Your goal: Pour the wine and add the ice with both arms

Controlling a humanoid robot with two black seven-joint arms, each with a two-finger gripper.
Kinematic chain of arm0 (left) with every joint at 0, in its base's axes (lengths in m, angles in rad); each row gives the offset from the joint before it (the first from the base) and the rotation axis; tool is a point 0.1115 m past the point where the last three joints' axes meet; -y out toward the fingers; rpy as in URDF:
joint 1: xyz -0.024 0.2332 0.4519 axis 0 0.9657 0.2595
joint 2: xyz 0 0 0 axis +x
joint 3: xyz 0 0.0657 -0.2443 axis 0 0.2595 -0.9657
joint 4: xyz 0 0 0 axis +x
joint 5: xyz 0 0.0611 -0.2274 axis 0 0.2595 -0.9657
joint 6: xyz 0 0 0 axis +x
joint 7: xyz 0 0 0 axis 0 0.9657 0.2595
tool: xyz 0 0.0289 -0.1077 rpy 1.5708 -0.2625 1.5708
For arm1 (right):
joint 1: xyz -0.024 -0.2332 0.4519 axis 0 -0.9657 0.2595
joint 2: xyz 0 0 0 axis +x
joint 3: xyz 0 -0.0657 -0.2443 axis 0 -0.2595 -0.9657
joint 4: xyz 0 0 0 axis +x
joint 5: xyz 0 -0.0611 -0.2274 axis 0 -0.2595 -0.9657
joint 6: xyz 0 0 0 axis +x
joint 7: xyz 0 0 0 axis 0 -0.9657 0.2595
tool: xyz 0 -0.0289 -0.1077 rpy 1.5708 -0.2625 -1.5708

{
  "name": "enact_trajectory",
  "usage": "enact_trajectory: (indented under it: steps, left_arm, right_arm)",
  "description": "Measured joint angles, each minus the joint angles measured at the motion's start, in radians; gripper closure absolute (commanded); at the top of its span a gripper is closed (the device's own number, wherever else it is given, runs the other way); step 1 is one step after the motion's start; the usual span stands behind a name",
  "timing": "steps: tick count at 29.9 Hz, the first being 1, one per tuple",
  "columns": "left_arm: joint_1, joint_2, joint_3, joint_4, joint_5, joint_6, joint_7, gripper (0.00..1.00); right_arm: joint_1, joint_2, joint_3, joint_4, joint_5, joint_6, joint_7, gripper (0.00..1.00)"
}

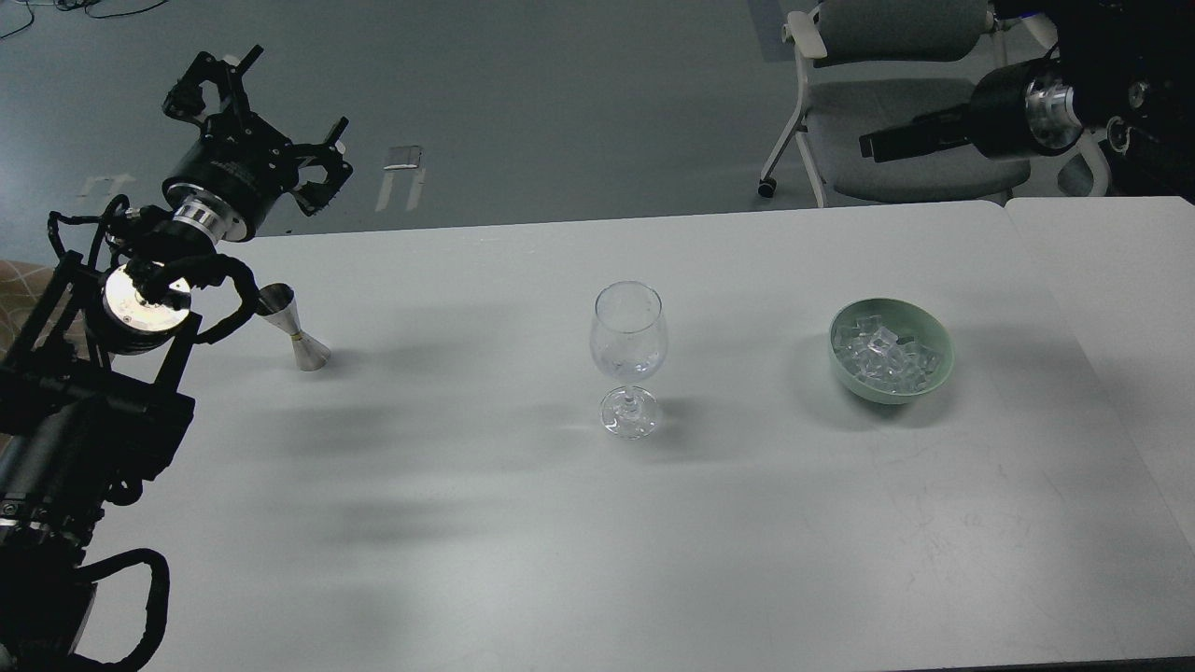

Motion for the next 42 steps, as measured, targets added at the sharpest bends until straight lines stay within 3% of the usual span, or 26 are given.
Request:
enact_trajectory:
  steps: [7,14,19,24,26,28,42]
  left_arm:
    - [-0.011,-0.034,-0.005,-0.004,-0.063,0.041,0.016,0.03]
    - [-0.024,-0.034,-0.006,-0.007,-0.075,0.042,0.025,0.03]
    - [-0.024,-0.038,-0.005,-0.007,-0.075,0.042,0.030,0.03]
    - [-0.024,-0.042,-0.004,-0.008,-0.075,0.045,0.031,0.03]
    - [-0.031,-0.043,-0.004,-0.010,-0.075,0.048,0.031,0.03]
    - [-0.035,-0.043,-0.004,-0.011,-0.075,0.050,0.031,0.03]
    - [-0.042,-0.057,-0.003,-0.011,-0.075,0.056,0.031,0.03]
  right_arm:
    - [0.000,-0.077,-0.041,0.191,0.002,0.024,0.000,0.01]
    - [-0.028,-0.108,-0.064,0.263,-0.052,0.049,0.000,0.04]
    - [-0.043,-0.110,-0.071,0.277,-0.127,0.008,0.000,0.15]
    - [-0.084,-0.108,-0.071,0.285,-0.168,-0.111,0.000,0.30]
    - [-0.096,-0.106,-0.071,0.284,-0.171,-0.148,0.000,0.40]
    - [-0.105,-0.104,-0.071,0.278,-0.173,-0.165,0.000,0.42]
    - [-0.147,-0.098,-0.072,0.274,-0.174,-0.171,0.000,0.40]
